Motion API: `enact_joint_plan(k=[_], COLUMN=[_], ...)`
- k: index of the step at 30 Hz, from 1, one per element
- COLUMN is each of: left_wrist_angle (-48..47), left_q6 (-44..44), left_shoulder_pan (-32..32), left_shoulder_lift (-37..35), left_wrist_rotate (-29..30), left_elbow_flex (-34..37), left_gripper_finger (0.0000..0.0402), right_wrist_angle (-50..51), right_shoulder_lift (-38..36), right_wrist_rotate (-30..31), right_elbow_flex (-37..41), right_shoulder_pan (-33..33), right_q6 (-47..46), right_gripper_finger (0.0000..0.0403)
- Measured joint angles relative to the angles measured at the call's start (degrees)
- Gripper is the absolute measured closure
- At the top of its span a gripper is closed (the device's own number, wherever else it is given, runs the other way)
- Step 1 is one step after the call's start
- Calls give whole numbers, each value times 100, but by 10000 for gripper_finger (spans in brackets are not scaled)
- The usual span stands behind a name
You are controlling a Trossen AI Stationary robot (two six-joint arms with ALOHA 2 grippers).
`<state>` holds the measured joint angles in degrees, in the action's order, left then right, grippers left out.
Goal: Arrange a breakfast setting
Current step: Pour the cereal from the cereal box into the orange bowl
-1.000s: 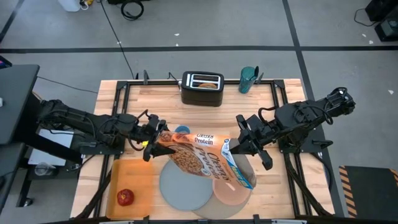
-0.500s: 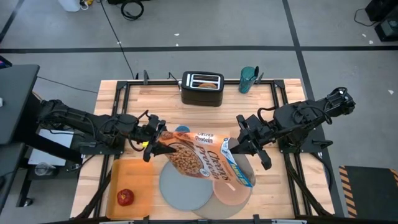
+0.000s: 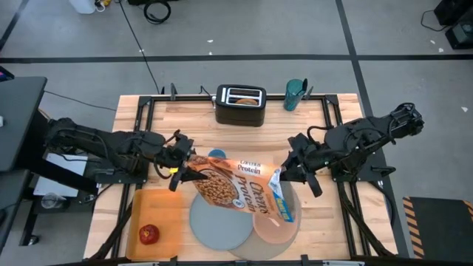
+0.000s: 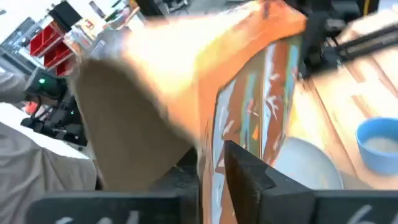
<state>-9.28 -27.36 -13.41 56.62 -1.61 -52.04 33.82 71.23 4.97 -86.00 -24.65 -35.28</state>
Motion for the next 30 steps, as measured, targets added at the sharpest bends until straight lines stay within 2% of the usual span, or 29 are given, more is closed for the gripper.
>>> enact_joint_plan(k=[5,13,22,26,30], left_wrist_angle=[-910,-1019,-1099,-1428,-2316], left_q6=[206,-78,-170,-168,-43], left_shoulder_pan=[50,15,17,17,15], left_shoulder_lift=[0,177,503,869,1412], left_wrist_rotate=[-23,-120,-236,-264,-267], left_elbow_flex=[-391,-399,-498,-1029,-1779], left_gripper_finger=[200,200,199,199,199], right_wrist_angle=[615,1601,2417,2654,2666], right_shoulder_lift=[-60,-462,-1031,-1171,-1276], right_wrist_rotate=[-193,-611,-371,-32,320], right_elbow_flex=[2,2,2,2,2], right_shoulder_pan=[-11,-158,-354,-354,-352], right_q6=[-393,-1089,-1549,-1273,-775], right_gripper_finger=[307,308,308,308,309])
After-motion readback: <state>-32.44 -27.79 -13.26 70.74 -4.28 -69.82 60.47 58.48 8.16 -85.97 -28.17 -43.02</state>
